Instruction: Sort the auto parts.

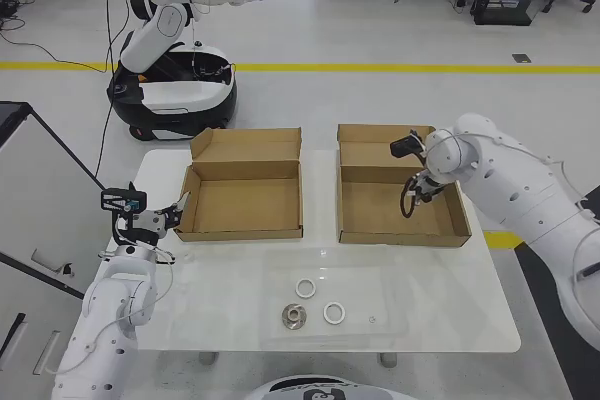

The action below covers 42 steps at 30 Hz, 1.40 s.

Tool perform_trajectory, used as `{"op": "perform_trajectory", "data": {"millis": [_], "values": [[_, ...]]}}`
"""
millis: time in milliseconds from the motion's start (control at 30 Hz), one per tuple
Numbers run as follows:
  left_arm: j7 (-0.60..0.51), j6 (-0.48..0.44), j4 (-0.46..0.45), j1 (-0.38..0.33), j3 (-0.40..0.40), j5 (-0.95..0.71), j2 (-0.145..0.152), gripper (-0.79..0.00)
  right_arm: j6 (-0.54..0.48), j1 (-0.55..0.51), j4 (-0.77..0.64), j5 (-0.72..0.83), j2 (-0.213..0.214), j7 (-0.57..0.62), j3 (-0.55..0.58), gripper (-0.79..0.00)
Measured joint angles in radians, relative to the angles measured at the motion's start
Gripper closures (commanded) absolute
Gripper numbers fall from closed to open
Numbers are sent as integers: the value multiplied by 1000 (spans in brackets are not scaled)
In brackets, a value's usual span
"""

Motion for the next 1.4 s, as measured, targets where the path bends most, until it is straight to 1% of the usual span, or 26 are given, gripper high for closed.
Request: {"op": "perform_trajectory", "data": {"millis": [200, 367, 500, 900, 1200, 1267, 1300, 1333, 1367, 1400], "values": [[0, 0, 0, 0, 0, 0, 0, -785, 44, -22, 50, 34, -29, -40, -5, 0], [0, 0, 0, 0, 0, 0, 0, -785, 65, -40, 100, 57, -44, -60, 0, 0], [0, 0, 0, 0, 0, 0, 0, -785, 72, -55, 127, 37, -51, -71, -4, 0], [0, 0, 0, 0, 0, 0, 0, -785, 101, -72, 172, -79, -57, -96, 0, 0], [0, 0, 0, 0, 0, 0, 0, -785, 114, -104, 171, -76, -54, -113, 38, 0], [0, 0, 0, 0, 0, 0, 0, -785, 117, -111, 165, -75, -53, -114, 47, -323], [0, 0, 0, 0, 0, 0, 0, -785, 119, -114, 160, -78, -51, -116, 53, -391], [0, 0, 0, 0, 0, 0, 0, -785, 121, -117, 155, -82, -51, -118, 56, -616], [0, 0, 0, 0, 0, 0, 0, -785, 122, -119, 149, -85, -49, -119, 60, -785], [0, 0, 0, 0, 0, 0, 0, -785, 125, -120, 139, -93, -48, -118, 65, -785]]}}
